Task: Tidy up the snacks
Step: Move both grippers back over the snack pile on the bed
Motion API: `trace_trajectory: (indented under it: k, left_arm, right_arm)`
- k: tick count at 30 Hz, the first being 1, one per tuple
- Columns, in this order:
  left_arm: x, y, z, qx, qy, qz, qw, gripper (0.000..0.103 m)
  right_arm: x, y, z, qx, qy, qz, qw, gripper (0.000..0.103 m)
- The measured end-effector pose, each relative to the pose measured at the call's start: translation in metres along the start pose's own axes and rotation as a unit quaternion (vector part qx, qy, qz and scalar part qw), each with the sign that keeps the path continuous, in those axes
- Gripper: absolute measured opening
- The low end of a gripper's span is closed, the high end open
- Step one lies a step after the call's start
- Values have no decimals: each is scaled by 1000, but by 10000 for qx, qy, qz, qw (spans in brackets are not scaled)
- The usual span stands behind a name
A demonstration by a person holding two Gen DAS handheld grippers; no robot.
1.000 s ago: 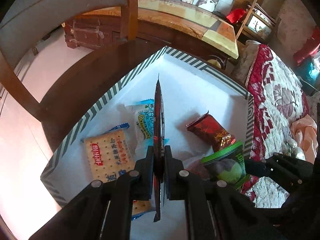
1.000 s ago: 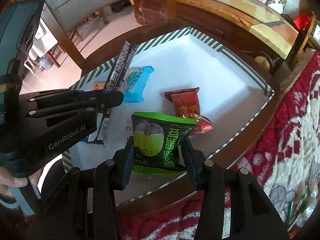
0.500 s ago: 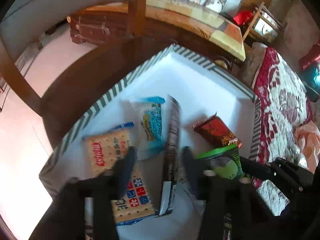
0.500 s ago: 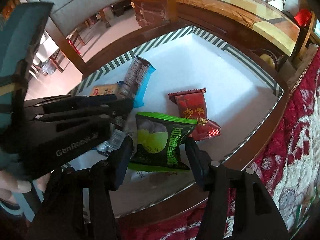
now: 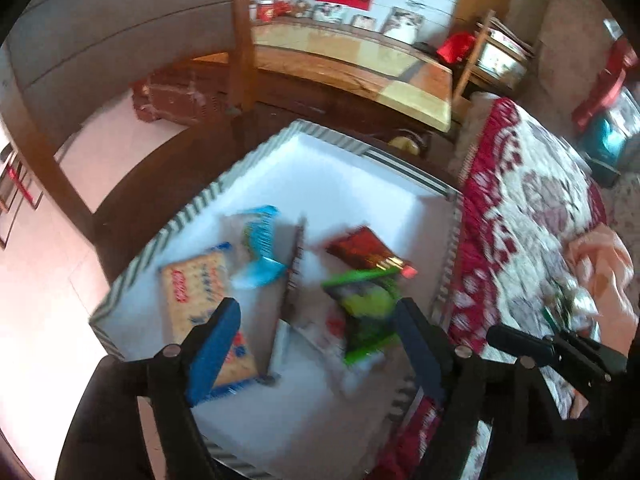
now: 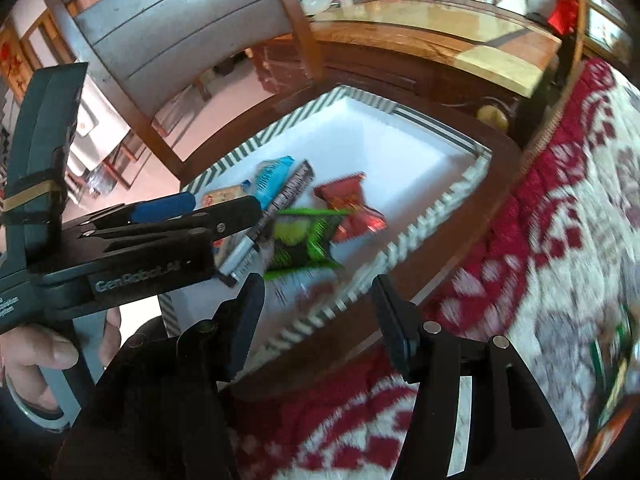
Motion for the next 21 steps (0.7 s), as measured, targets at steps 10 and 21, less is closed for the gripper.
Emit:
trace_trajectory:
  k: [10,21]
  left_arm:
    - [-6,-73,-30,569,193,-369,9975,84]
    - [-4,-142,-58,1087,439,-716,9905,87]
  right_arm:
    - [-41,-58,-46,605,-112,-318,9976,56]
    - [-84,-132,-100,1322,-138,-792,9880,56]
Point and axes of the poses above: each gripper's, at about its wrist camera, not at the fingertips, and x roughly the way its jaws point, y to its left, z to its top, the point moved 8 cm from there along x, roughly the way its jaws point, and after that the axes turned 2 degrees about -z, right-handed, at the moved point
